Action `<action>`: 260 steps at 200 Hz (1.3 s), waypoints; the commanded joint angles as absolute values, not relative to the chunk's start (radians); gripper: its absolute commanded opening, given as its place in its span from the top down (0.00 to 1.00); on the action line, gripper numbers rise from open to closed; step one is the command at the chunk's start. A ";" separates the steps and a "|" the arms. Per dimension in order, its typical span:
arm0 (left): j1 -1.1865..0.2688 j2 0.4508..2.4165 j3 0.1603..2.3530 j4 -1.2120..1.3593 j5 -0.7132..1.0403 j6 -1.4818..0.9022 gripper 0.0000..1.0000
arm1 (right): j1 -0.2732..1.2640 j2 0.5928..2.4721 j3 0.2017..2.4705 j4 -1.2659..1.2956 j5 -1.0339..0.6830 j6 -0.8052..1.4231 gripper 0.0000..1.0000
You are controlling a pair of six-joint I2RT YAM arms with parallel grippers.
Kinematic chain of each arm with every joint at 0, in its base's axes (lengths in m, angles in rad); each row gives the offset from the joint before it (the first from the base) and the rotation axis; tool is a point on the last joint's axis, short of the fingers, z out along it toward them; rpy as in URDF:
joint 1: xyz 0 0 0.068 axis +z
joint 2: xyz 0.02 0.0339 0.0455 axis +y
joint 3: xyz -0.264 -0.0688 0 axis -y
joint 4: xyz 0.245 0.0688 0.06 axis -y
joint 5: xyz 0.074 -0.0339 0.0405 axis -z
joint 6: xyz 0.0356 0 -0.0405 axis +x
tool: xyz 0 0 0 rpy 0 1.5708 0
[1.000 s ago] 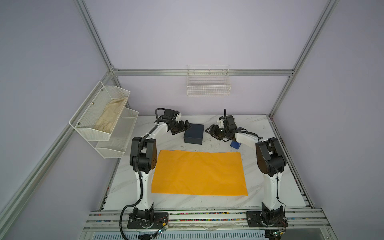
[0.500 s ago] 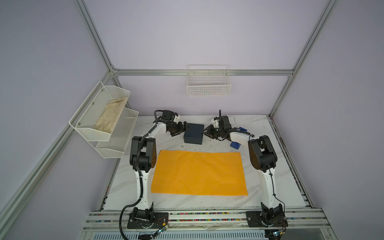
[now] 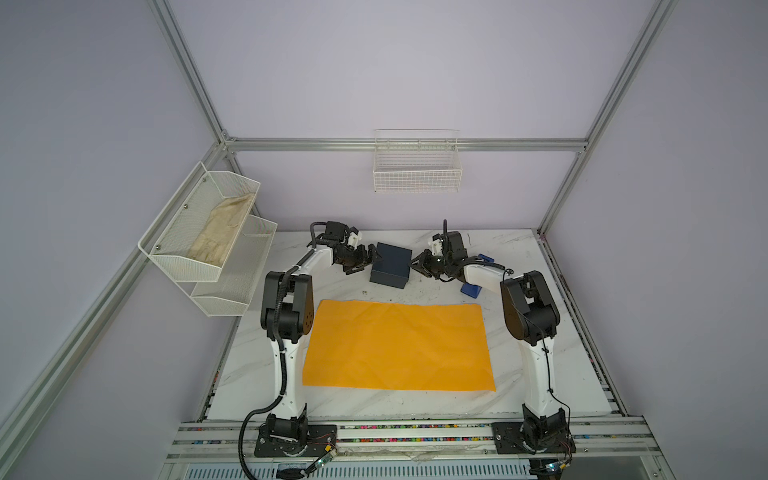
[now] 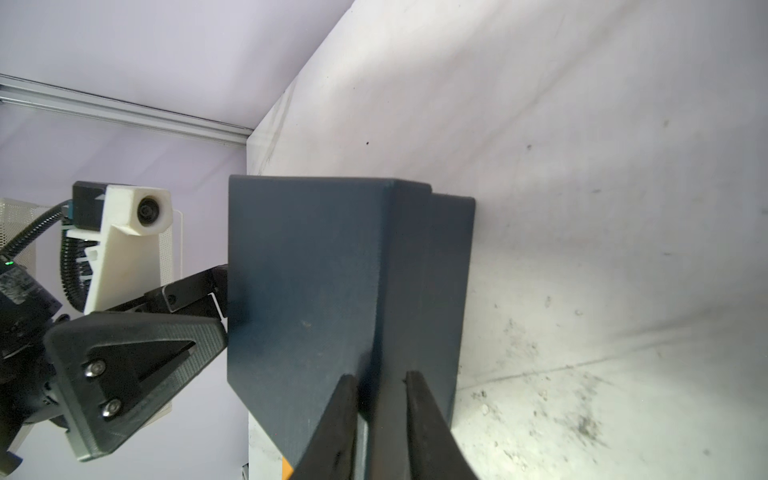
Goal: Wrap the gift box in paper
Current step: 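Close the left and right grippers on opposite sides of the navy box, then set the navy box onto the paper with the left gripper while the right draws back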
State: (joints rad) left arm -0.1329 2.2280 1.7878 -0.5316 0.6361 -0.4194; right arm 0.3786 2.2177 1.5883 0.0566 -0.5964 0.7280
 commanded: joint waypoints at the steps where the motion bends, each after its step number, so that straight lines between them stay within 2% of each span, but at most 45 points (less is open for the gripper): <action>1: -0.127 2.251 1.875 -0.482 0.724 -0.462 0.00 | 0.371 2.211 1.562 -0.008 -0.554 0.726 0.76; 98: -0.127 2.323 1.804 -0.243 0.924 -0.672 0.00 | 0.367 2.212 1.542 -0.019 -0.553 0.715 0.78; 141: -0.136 2.328 1.783 -0.206 0.942 -0.694 0.00 | 0.367 2.214 1.541 -0.012 -0.561 0.716 0.79; 178: -0.141 2.322 1.763 -0.175 0.932 -0.702 0.06 | 0.367 2.210 1.543 -0.013 -0.564 0.716 0.79; 211: -0.148 2.318 1.755 -0.187 0.903 -0.673 0.16 | 0.367 2.206 1.545 -0.026 -0.566 0.705 0.79; 260: -0.147 2.290 1.743 -0.193 0.881 -0.670 0.23 | 0.368 2.152 1.556 -0.059 -0.535 0.701 0.78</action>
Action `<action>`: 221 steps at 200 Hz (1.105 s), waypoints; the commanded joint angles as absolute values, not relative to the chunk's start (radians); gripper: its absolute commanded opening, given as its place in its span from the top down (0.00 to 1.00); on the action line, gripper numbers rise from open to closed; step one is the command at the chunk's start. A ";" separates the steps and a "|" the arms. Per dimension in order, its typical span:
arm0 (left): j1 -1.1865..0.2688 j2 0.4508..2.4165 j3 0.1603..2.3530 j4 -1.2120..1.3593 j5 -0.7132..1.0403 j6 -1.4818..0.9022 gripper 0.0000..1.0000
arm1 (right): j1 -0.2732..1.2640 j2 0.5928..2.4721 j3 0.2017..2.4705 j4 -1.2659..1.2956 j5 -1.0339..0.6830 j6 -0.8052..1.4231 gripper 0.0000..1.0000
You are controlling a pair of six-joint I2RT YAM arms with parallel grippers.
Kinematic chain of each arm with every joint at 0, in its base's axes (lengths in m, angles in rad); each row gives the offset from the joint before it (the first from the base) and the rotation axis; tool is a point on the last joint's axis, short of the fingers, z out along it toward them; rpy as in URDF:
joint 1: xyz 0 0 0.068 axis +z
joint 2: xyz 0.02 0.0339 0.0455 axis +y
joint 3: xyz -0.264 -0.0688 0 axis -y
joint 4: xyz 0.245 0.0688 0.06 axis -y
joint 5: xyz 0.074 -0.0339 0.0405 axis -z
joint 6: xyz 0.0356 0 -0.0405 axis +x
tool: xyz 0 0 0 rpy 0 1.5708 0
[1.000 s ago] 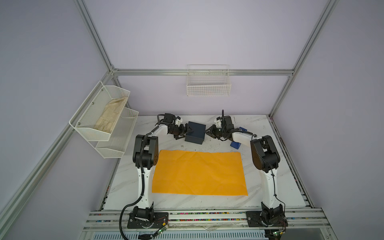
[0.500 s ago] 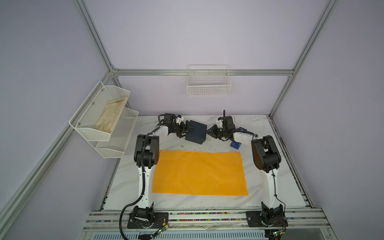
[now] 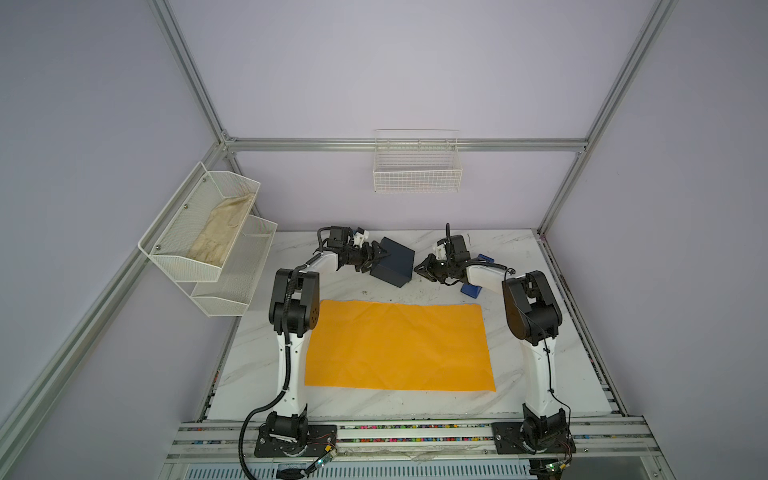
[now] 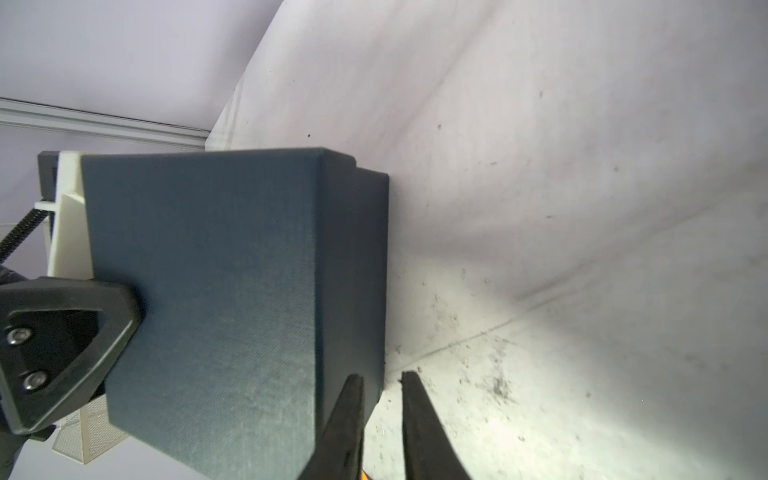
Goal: Wrap the gift box in paper
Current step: 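Set the navy box onto the paper with the left gripper while the right draws back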
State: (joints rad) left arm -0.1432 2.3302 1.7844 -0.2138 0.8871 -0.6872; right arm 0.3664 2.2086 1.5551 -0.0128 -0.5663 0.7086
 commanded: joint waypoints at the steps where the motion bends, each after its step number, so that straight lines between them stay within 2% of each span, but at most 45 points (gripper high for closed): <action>1: -0.148 2.289 1.742 -0.193 0.881 -0.670 0.23 | 0.367 2.149 1.556 -0.059 -0.534 0.702 0.78; 50: -0.146 2.127 1.613 -0.165 0.858 -0.691 0.25 | 0.352 2.009 1.498 -0.077 -0.497 0.686 0.77; 120: -0.162 1.791 1.175 0.005 0.842 -0.821 0.25 | 0.333 1.794 1.313 -0.116 -0.463 0.656 0.76; 159: -0.255 1.596 0.934 0.067 0.760 -0.878 0.25 | 0.331 1.698 1.251 -0.190 -0.423 0.593 0.76; 221: -0.398 1.370 0.687 0.098 0.609 -0.965 0.24 | 0.334 1.556 1.140 -0.216 -0.388 0.586 0.76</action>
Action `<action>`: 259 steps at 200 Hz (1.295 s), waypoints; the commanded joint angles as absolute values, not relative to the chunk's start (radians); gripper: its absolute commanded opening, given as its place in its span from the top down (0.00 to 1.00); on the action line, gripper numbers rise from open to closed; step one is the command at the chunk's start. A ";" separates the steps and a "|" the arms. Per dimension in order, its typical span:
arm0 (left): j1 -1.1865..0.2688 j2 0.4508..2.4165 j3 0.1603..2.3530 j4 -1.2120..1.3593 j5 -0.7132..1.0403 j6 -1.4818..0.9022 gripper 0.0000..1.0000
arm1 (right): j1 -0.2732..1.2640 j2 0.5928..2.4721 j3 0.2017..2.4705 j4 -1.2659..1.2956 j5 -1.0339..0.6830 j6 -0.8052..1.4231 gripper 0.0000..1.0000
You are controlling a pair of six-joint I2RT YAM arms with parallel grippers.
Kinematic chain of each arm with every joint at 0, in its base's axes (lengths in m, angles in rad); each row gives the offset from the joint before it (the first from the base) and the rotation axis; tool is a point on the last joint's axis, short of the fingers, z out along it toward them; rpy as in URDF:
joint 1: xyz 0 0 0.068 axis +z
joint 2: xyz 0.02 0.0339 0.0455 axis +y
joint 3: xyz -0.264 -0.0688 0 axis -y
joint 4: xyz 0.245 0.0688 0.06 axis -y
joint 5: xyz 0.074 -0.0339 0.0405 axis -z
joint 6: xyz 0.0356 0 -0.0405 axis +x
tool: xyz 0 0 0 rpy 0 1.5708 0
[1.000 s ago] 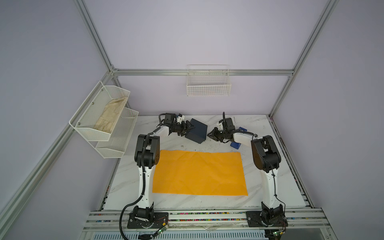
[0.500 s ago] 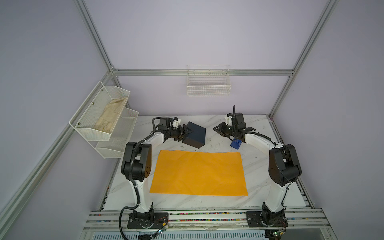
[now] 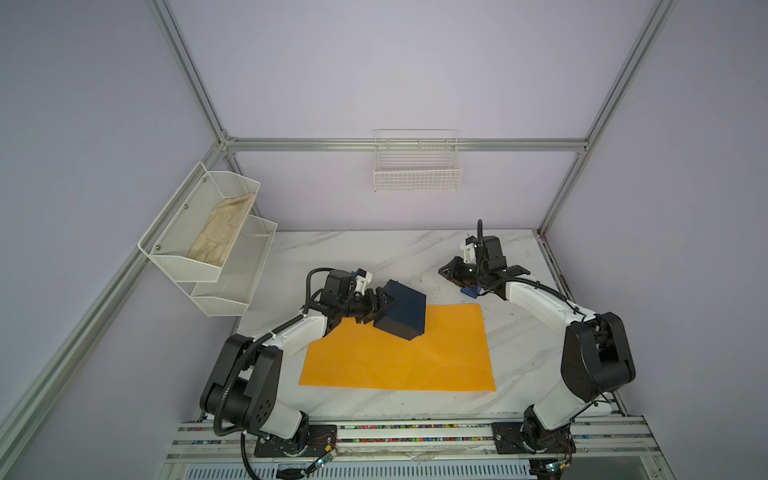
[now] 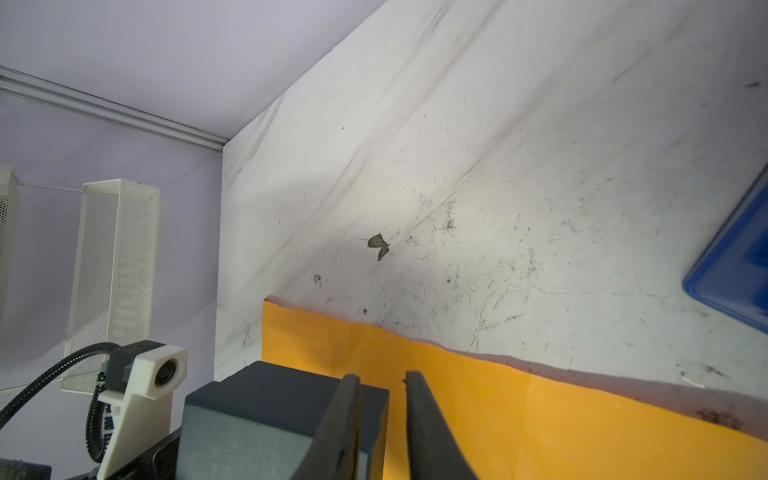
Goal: Wrap the gift box in paper
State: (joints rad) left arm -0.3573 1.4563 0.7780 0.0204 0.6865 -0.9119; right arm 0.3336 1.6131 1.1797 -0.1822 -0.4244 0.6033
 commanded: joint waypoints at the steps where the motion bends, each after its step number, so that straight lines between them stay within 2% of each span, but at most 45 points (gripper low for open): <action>1: -0.399 1.369 0.684 0.098 0.608 -0.966 0.24 | 0.333 1.554 1.138 -0.216 -0.387 0.587 0.76; 79: -0.416 1.447 0.585 0.177 0.608 -0.997 0.23 | 0.333 1.532 1.073 -0.189 -0.413 0.605 0.76; 100: -0.415 1.452 0.576 0.141 0.601 -0.998 0.17 | 0.334 1.533 1.074 -0.193 -0.408 0.604 0.76; 116: -0.416 1.436 0.577 0.090 0.579 -0.980 0.06 | 0.335 1.534 1.081 -0.208 -0.399 0.597 0.76; 137: -0.415 1.423 0.624 -0.075 0.514 -0.910 0.00 | 0.338 1.536 1.089 -0.223 -0.396 0.597 0.76; 153: -0.413 1.381 0.680 -0.224 0.455 -0.837 0.00 | 0.346 1.538 1.091 -0.235 -0.396 0.597 0.75; 166: -0.413 1.376 0.727 -0.317 0.420 -0.786 0.00 | 0.359 1.540 1.091 -0.243 -0.398 0.598 0.72; 203: -0.405 1.371 0.832 -0.483 0.379 -0.698 0.00 | 0.419 1.570 1.068 -0.236 -0.477 0.627 0.55; 241: -0.394 1.353 0.874 -0.420 0.465 -0.689 0.00 | 0.520 1.585 1.014 -0.175 -0.543 0.700 0.43; 259: -0.372 1.376 0.891 -0.413 0.530 -0.678 0.00 | 0.560 1.585 0.984 -0.158 -0.566 0.721 0.40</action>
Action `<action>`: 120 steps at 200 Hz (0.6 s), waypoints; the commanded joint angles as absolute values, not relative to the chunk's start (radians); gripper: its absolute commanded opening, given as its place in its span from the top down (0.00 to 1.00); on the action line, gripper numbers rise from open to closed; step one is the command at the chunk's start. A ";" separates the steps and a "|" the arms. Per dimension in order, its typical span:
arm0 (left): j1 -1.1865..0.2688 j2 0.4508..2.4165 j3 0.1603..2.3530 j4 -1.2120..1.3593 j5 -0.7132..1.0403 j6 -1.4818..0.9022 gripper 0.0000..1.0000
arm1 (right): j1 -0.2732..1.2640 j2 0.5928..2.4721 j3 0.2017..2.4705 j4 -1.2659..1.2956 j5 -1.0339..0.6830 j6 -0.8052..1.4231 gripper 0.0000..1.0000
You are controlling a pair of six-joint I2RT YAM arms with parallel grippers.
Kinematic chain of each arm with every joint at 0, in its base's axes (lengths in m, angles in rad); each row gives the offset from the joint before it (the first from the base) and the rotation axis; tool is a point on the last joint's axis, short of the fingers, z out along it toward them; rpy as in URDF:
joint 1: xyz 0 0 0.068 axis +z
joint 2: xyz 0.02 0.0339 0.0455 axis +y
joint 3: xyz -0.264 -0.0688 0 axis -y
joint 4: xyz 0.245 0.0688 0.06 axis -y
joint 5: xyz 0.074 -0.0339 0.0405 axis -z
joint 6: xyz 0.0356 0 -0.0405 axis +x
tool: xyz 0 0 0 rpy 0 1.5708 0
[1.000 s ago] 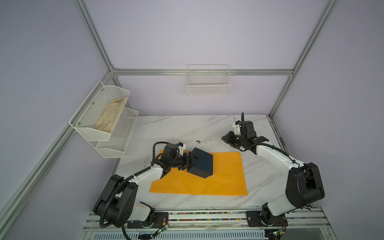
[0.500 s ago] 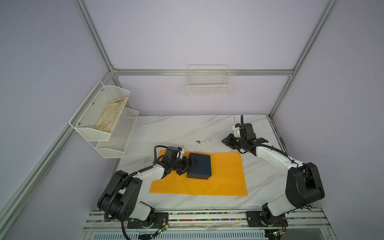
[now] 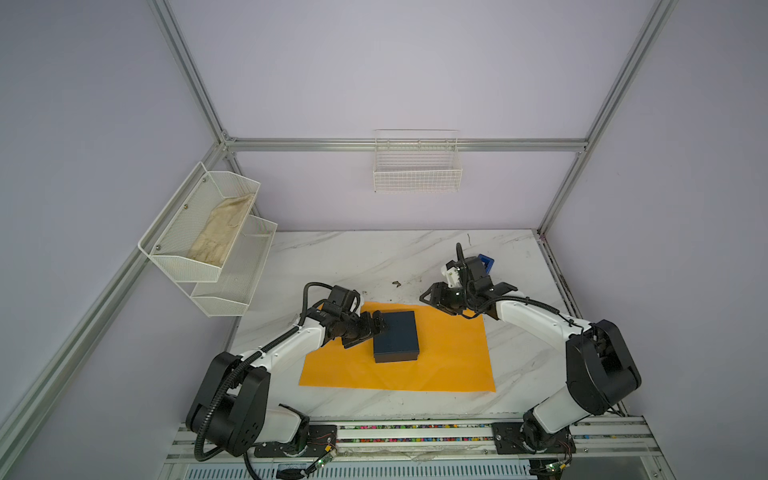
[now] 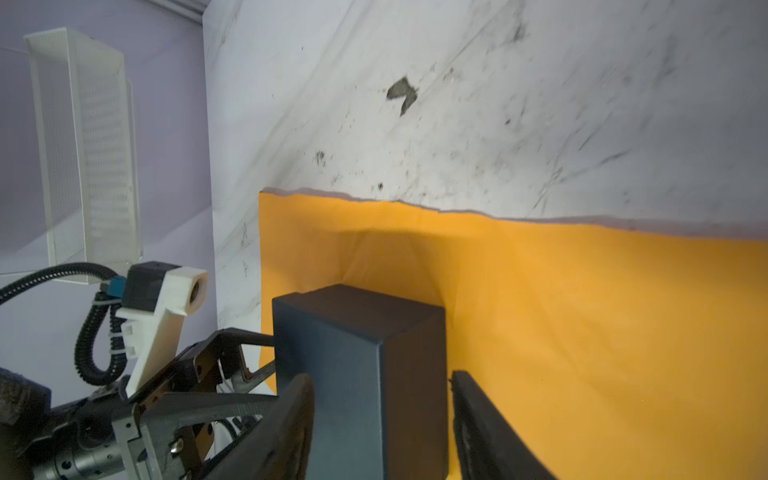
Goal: Wrap the gift box in paper
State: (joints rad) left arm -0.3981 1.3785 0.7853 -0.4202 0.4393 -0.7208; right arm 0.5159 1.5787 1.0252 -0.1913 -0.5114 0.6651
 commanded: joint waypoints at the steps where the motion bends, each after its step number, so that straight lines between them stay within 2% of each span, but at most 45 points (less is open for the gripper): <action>1: -0.371 1.378 0.891 -0.412 0.533 -0.677 0.00 | 0.562 1.587 0.983 -0.157 -0.567 0.723 0.40; 56: -0.345 1.460 0.906 -0.364 0.695 -0.658 0.00 | 0.675 1.570 0.918 -0.123 -0.568 0.803 0.41; 91: -0.344 1.473 0.918 -0.354 0.691 -0.651 0.00 | 0.743 1.579 0.889 -0.047 -0.605 0.869 0.43; 120: -0.344 1.491 0.932 -0.354 0.717 -0.649 0.00 | 0.764 1.556 0.889 -0.098 -0.537 0.866 0.44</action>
State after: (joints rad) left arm -0.3370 1.4826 0.8249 -0.3901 0.6350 -0.6697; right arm 0.7418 1.5784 0.8906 -0.1101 -0.5625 0.8368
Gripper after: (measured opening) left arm 0.997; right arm 0.565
